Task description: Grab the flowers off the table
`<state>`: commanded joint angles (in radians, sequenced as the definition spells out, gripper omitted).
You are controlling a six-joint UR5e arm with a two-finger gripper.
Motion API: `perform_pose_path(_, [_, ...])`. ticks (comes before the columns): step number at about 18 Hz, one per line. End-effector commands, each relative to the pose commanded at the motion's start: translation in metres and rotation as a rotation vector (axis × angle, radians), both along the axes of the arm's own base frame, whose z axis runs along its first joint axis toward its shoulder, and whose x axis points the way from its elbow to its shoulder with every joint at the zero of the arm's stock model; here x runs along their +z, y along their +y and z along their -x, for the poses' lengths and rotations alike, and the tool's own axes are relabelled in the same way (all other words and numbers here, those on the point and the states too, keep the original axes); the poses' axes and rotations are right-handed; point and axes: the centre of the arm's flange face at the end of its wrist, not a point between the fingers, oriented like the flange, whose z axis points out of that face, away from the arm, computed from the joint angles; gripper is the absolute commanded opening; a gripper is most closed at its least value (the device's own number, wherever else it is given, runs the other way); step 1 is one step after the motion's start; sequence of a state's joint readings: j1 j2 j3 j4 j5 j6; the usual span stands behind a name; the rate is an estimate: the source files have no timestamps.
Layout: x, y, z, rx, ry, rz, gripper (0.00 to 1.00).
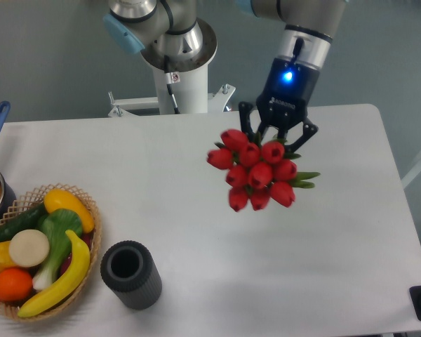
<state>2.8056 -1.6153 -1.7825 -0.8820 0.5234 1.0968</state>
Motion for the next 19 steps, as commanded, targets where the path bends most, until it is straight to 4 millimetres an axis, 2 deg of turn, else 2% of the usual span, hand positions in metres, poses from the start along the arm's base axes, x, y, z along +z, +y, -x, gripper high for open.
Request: perform_pose_path(19, [0.007,0.003,-0.002,-0.007,-0.034,-0.035,0.33])
